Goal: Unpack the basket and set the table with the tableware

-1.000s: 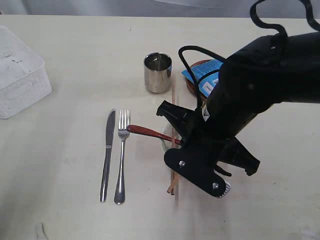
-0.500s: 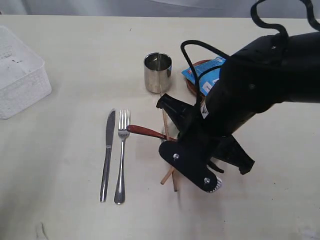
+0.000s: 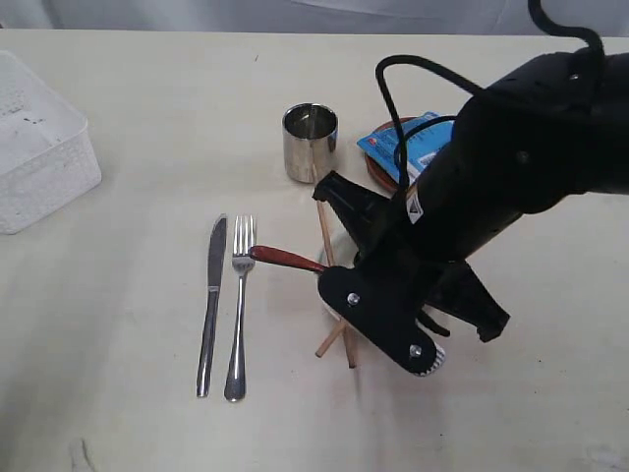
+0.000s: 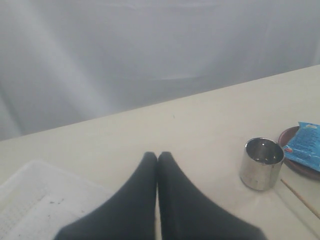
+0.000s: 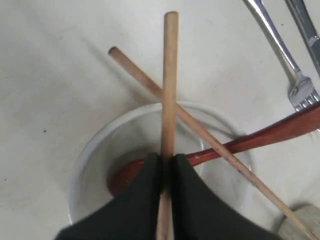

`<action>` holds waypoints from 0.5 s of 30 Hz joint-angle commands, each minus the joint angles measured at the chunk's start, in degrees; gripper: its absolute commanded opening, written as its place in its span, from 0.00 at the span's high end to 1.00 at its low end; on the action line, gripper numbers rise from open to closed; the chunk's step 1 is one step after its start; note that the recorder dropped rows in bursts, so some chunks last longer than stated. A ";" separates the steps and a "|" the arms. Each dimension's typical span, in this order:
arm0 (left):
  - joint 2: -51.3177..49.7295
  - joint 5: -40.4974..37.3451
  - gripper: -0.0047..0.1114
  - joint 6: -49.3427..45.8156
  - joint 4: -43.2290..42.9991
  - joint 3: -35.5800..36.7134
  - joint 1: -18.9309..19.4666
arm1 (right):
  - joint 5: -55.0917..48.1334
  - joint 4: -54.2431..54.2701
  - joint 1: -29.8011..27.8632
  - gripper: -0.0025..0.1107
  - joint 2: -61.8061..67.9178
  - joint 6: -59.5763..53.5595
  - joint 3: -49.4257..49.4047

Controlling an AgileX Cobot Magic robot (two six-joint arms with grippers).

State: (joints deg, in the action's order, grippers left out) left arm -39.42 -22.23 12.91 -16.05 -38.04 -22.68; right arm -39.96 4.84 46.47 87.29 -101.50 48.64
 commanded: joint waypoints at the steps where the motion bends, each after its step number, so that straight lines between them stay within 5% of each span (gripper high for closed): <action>1: 0.22 0.24 0.96 0.01 -0.17 0.27 0.13 | -2.78 -3.79 -0.23 0.98 -0.82 -1.70 -0.19; 15: 0.22 0.11 0.96 0.01 -0.17 0.27 0.13 | -3.61 -9.56 -0.23 0.98 -0.93 -3.40 -2.18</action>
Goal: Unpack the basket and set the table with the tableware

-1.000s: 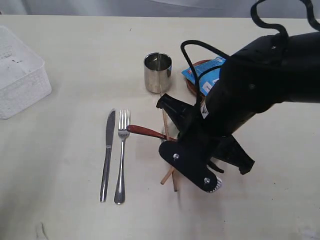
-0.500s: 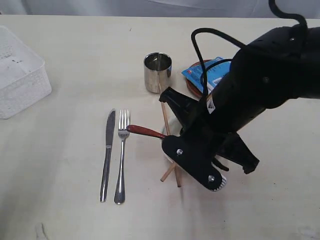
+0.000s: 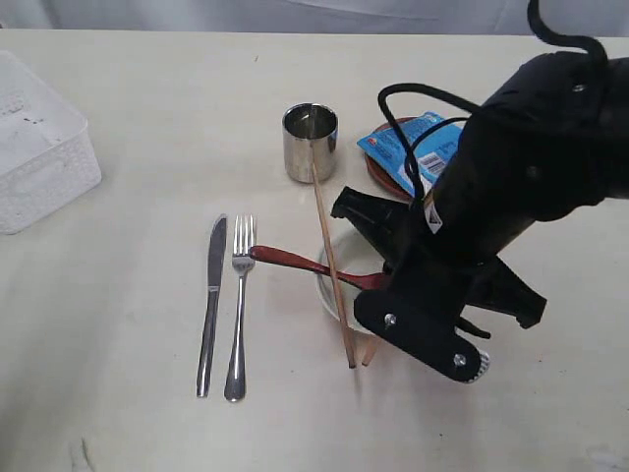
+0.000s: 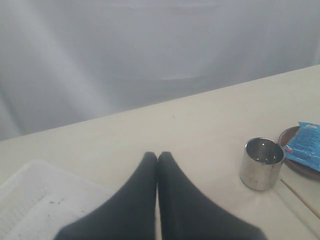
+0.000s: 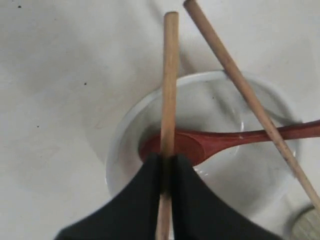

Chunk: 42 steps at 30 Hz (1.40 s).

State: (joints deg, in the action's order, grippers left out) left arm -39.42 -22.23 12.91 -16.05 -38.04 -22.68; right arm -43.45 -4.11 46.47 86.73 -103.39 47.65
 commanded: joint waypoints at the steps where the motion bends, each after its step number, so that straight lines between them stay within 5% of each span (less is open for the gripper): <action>1: 0.22 0.11 0.96 0.01 -0.17 0.27 0.13 | -0.12 -0.62 -0.23 0.98 -0.36 -1.62 -1.20; 29: 0.22 0.13 0.96 -0.14 -0.17 0.27 0.13 | 3.90 1.46 -0.23 0.98 0.37 1.66 -1.20; 31: 0.22 0.13 0.96 -0.14 -0.17 0.27 0.13 | 3.90 1.46 -0.23 0.92 0.37 1.66 -1.20; 36: 0.22 0.13 0.96 -0.14 -0.17 0.27 0.13 | 4.12 1.46 -0.23 0.61 0.37 1.66 -1.20; 42: 0.22 0.13 0.96 -0.14 -0.17 0.27 0.13 | 6.18 1.46 -0.23 0.62 0.37 3.24 -1.20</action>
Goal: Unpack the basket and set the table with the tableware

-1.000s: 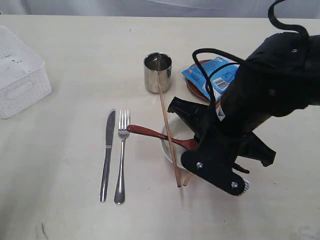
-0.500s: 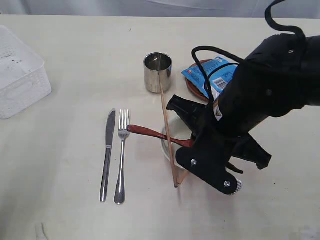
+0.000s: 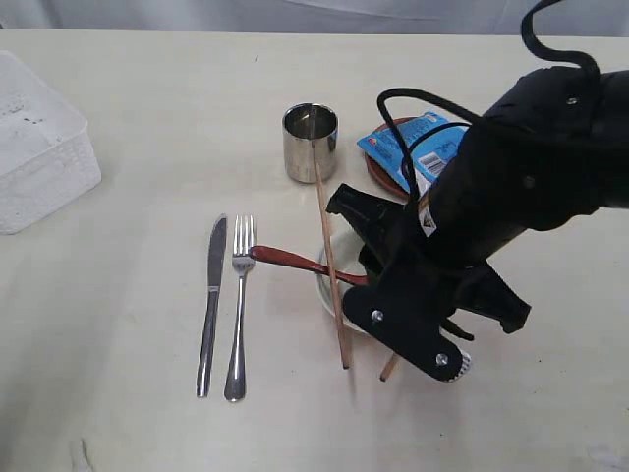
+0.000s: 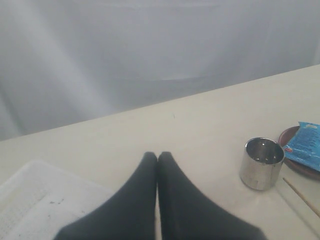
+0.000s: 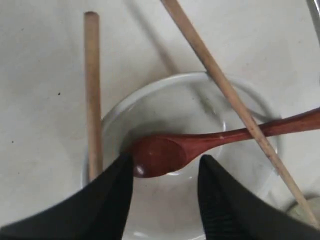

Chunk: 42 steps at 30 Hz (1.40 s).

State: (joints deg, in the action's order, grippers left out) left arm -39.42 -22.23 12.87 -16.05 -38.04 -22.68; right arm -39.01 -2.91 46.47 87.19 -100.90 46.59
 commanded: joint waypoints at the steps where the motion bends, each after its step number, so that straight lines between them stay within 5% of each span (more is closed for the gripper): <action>1: 0.22 0.13 0.96 -0.10 -0.17 0.27 0.13 | 2.53 0.26 -0.23 0.62 -0.09 1.82 -0.14; 10: 0.22 0.13 0.96 -0.10 -0.17 0.27 0.13 | 8.87 1.43 -7.43 0.66 -8.53 32.49 -0.03; 14: 0.22 0.13 0.96 -0.10 -0.17 0.27 0.13 | 11.67 1.32 -19.01 0.70 -15.33 76.18 0.11; 16: 0.22 0.50 0.96 0.01 -0.17 0.27 0.13 | 1.25 1.44 -25.34 0.71 -17.69 110.25 1.25; 18: 0.22 1.01 0.96 0.73 -0.17 0.27 0.13 | -12.27 1.44 -30.03 0.71 -18.52 124.88 1.49; 24: 0.22 1.50 0.96 2.18 -0.06 0.27 0.13 | -23.04 13.73 -31.55 0.71 -18.77 118.99 -4.07; 35: 0.32 0.93 0.96 2.41 -0.06 0.27 0.13 | 4.57 17.57 -31.55 0.71 -17.86 131.19 -22.59; 42: 0.31 0.34 0.96 2.41 -0.17 0.27 0.13 | 14.55 17.85 -31.55 0.71 -9.88 131.91 -23.96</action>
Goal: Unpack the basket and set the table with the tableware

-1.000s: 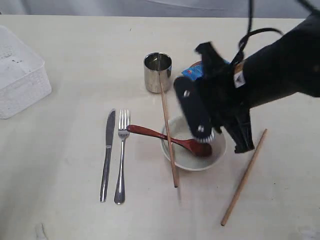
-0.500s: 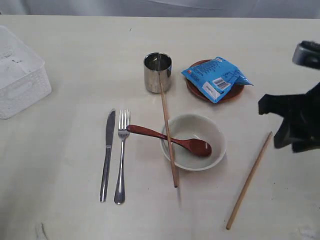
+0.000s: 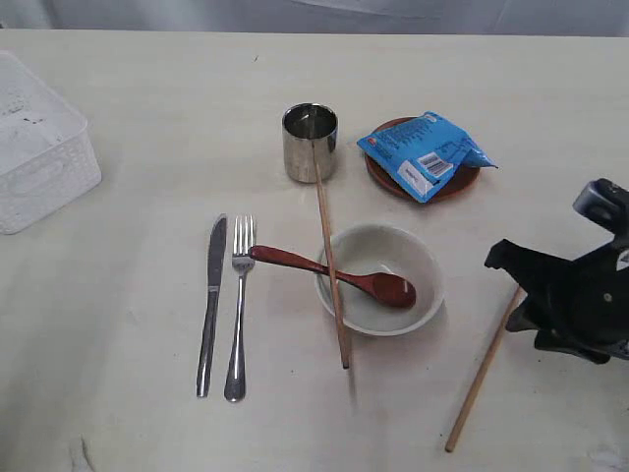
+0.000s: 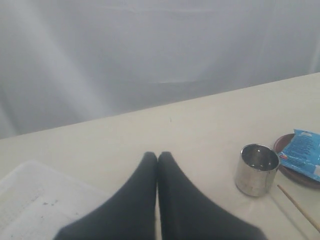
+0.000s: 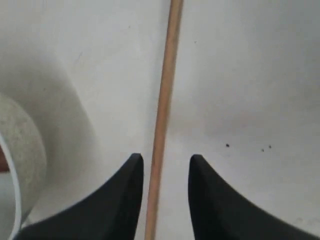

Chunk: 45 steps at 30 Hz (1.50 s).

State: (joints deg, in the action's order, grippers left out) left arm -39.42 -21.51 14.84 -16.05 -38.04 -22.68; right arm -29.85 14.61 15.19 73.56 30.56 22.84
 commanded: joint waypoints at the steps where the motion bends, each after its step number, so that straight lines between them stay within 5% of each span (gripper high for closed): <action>1: 0.31 -0.37 0.96 0.44 -0.17 0.27 0.13 | 5.98 0.08 -0.26 0.71 5.18 0.45 -0.21; 12: 0.31 -0.95 0.96 0.22 -0.17 0.27 0.13 | 10.19 0.08 -0.26 0.71 15.88 -0.64 1.24; 45: 0.31 -1.31 0.96 -0.03 -0.17 0.27 0.13 | 4.95 -1.58 -0.26 0.71 19.13 -3.44 9.02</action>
State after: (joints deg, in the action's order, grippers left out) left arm -39.42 -22.69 14.71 -16.05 -38.04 -22.68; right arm -26.11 13.01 15.19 91.88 27.50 31.61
